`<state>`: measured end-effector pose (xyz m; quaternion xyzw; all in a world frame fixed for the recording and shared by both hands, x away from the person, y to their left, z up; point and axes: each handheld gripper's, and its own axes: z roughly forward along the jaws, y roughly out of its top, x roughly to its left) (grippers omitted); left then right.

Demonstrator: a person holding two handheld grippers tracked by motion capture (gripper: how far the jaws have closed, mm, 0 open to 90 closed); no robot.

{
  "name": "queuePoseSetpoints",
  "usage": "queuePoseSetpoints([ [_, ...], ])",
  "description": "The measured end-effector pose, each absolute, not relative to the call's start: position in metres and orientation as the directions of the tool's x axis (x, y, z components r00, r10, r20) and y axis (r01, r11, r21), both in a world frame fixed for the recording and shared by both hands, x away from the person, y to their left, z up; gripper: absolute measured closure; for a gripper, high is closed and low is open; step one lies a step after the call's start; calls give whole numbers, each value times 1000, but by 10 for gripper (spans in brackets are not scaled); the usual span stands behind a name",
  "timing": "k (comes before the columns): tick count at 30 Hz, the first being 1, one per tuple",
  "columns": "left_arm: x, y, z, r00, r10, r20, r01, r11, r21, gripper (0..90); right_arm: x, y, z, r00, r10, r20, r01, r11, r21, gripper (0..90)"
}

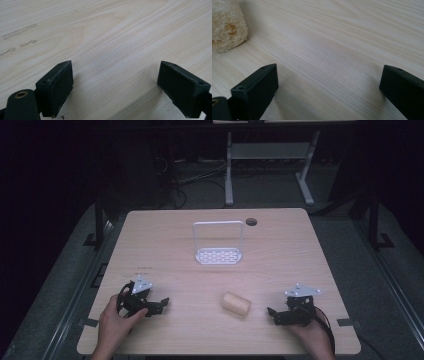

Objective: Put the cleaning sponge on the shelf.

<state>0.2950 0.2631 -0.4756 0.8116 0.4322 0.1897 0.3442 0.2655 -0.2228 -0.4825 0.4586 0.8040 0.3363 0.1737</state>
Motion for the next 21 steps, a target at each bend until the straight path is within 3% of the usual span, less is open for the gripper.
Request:
queuePoseSetpoints([
  [21, 295, 263, -476, 554, 832, 11, 571, -390, 723, 127, 268, -221, -478, -567, 822, 45, 612, 385, 691, 19],
])
